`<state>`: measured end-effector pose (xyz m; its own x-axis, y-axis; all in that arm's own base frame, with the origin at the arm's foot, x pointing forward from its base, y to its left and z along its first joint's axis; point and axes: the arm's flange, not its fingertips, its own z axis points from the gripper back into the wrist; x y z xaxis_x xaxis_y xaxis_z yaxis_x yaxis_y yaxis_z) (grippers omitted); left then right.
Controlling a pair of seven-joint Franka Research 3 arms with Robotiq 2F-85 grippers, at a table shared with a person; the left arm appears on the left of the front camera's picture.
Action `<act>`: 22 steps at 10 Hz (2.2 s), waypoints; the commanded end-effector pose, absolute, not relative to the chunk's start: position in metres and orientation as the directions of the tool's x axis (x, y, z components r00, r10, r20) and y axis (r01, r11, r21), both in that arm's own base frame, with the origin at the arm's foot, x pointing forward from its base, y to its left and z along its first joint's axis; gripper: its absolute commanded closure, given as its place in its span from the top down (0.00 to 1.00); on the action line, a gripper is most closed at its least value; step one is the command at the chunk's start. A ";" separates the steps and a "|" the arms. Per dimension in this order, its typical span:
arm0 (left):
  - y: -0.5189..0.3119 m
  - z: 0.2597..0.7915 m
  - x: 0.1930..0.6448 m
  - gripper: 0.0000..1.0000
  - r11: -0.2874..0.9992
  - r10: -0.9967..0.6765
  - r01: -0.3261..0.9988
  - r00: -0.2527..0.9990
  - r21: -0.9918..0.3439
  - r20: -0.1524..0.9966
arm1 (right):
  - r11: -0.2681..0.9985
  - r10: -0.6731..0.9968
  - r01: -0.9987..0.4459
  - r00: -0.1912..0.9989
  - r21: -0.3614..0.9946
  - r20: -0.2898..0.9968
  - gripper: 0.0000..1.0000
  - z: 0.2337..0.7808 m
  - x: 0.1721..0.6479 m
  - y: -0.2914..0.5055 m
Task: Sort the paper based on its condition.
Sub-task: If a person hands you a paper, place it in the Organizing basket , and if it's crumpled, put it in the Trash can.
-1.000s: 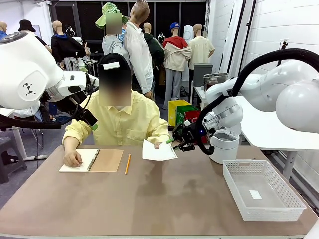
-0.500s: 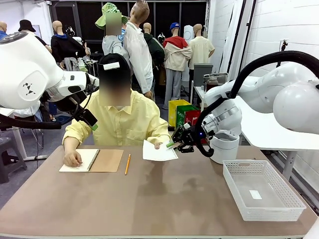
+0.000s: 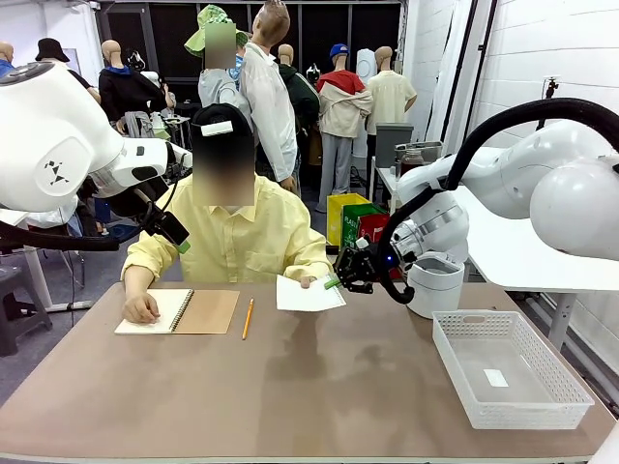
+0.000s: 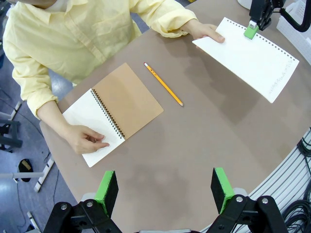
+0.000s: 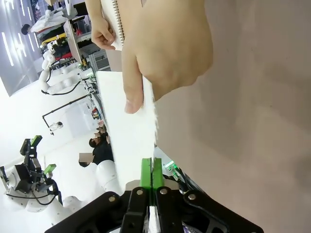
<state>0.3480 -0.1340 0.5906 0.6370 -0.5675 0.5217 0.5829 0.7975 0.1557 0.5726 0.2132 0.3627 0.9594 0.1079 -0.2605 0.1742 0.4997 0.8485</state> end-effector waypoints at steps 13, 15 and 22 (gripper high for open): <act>-0.133 0.591 0.348 1.00 0.800 -0.564 0.579 0.640 0.154 0.522 | 0.847 -0.285 0.281 0.957 0.452 -0.059 0.00 0.493 0.434 0.053; -0.133 0.591 0.348 1.00 0.800 -0.564 0.579 0.640 0.154 0.522 | 0.838 -0.344 0.348 0.935 0.421 -0.088 0.00 0.490 0.419 0.022; -0.133 0.591 0.348 1.00 0.800 -0.564 0.579 0.640 0.154 0.522 | 0.920 -0.296 0.291 0.955 0.262 -0.022 0.00 0.434 0.431 -0.054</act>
<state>0.3480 -0.1340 0.5907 0.6370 -0.5674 0.5218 0.5827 0.7976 0.1559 0.4216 -0.0513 0.4449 0.9516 -0.3055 -0.0321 0.3005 0.9041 0.3039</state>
